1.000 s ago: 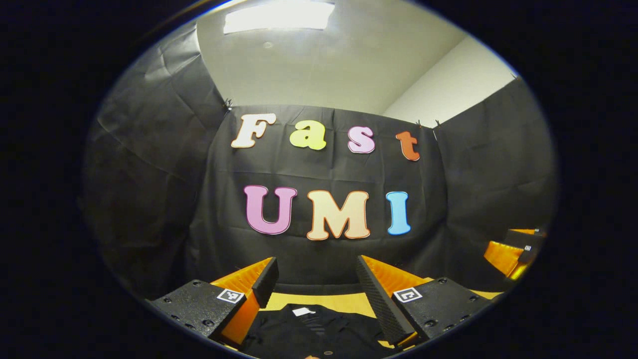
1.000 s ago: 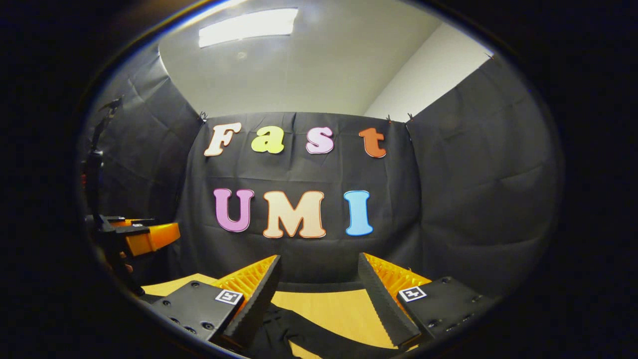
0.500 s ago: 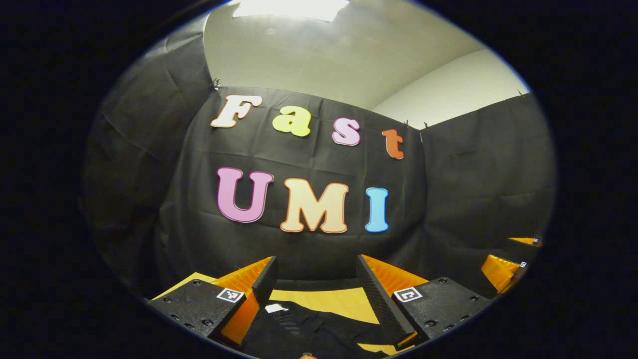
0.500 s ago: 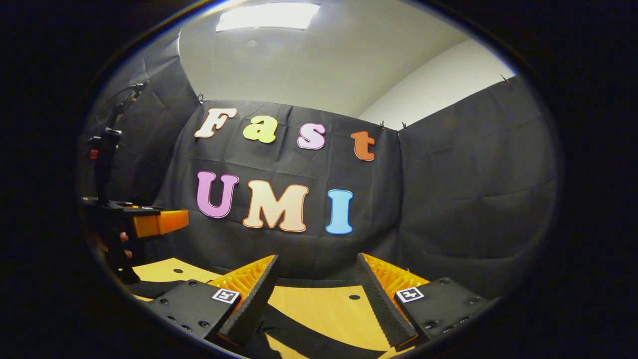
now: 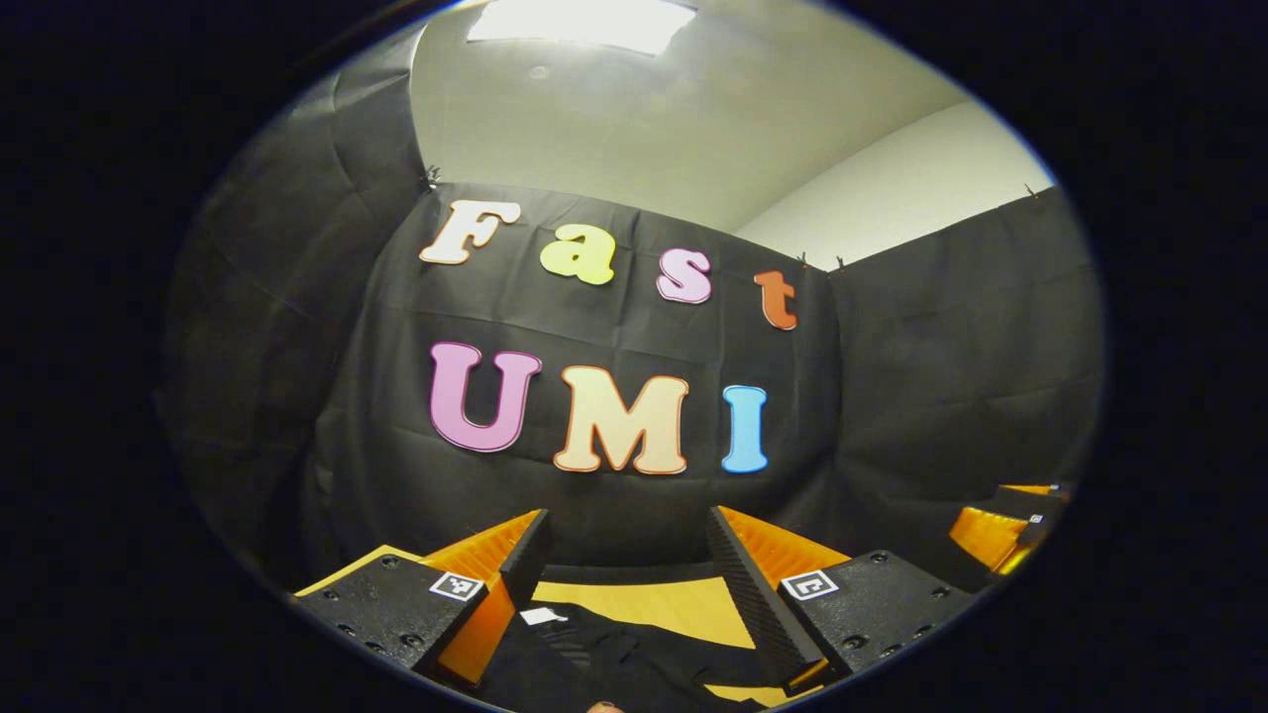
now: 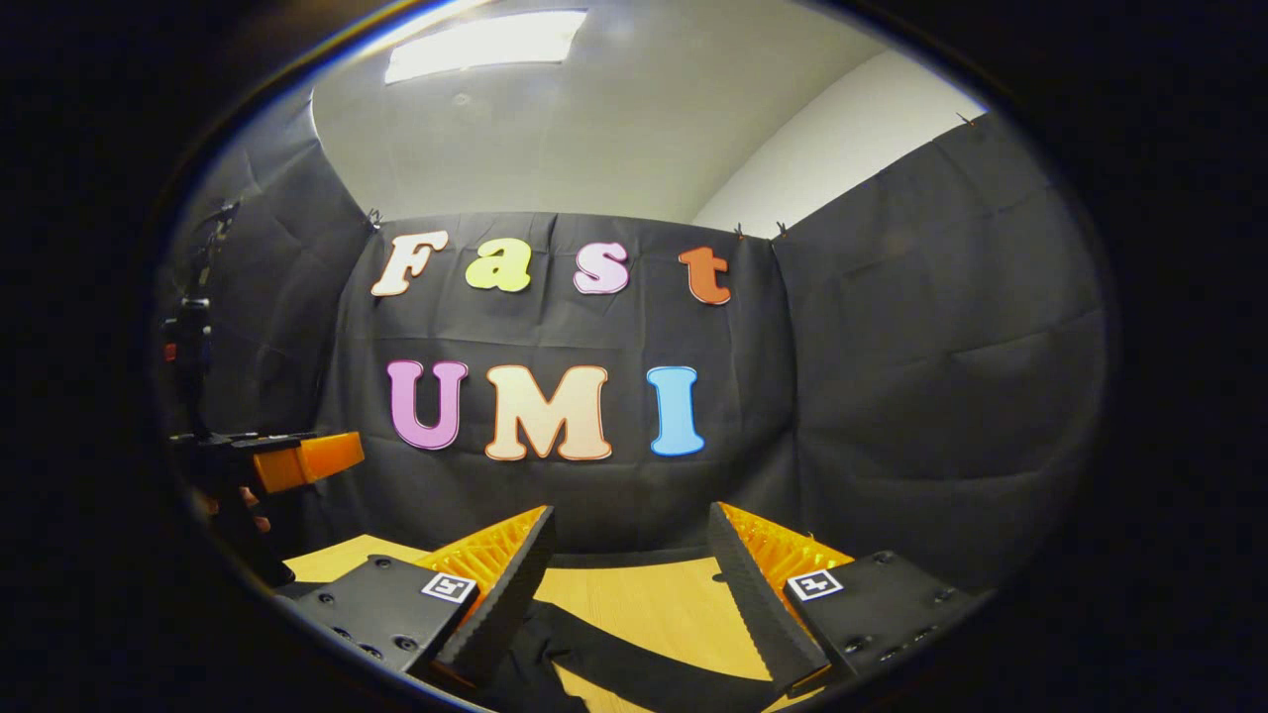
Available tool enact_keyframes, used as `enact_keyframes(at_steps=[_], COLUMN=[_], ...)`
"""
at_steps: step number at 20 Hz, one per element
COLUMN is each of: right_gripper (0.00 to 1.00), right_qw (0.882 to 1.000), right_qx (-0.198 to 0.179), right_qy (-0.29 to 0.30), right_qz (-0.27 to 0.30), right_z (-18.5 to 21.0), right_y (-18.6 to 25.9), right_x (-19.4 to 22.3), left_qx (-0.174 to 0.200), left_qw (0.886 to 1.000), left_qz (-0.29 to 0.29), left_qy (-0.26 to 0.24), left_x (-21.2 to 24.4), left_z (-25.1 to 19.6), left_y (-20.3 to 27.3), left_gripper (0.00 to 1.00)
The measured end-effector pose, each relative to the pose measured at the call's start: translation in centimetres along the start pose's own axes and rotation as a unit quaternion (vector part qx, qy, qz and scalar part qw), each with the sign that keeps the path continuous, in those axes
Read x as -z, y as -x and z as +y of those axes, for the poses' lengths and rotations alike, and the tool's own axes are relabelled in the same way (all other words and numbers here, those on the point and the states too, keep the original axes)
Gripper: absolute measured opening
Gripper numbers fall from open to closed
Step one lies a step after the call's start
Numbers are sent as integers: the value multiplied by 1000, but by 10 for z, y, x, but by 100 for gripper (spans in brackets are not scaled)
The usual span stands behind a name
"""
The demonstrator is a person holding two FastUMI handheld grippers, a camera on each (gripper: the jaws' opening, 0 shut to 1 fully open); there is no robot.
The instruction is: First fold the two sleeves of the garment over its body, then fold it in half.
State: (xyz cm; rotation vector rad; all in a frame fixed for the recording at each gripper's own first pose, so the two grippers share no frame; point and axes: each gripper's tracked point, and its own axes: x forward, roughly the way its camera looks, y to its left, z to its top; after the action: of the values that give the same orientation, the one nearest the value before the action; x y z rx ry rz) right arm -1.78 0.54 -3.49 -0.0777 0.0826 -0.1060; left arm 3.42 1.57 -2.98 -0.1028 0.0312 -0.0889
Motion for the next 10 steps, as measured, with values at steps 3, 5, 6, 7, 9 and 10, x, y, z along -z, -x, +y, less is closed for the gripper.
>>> enact_keyframes(at_steps=[3, 5, 6, 7, 9, 10], right_gripper=[99, 99, 99, 98, 98, 99], right_qw=[1000, 1000, 1000, 1000, 1000, 1000], right_qx=[-6, -12, -13, -13, -17, -20], right_qy=[3, -5, -8, -8, -8, -6], right_qz=[-10, -9, -7, -3, 8, 12], right_z=[-5, -5, -6, -7, -6, -4], right_y=[-6, -10, -12, -14, -14, -15], right_x=[-2, 1, 4, 9, 19, 22], left_qx=[-23, -39, -48, -54, -62, -63], left_qw=[1000, 999, 998, 998, 997, 997], left_qz=[11, 23, 29, 30, 30, 29], left_qy=[-19, -24, -23, -23, -25, -27], left_x=[10, 17, 19, 19, 16, 15], left_z=[17, 31, 36, 39, 44, 45], left_y=[9, 16, 18, 20, 24, 25], left_gripper=[93, 92, 93, 93, 92, 93])
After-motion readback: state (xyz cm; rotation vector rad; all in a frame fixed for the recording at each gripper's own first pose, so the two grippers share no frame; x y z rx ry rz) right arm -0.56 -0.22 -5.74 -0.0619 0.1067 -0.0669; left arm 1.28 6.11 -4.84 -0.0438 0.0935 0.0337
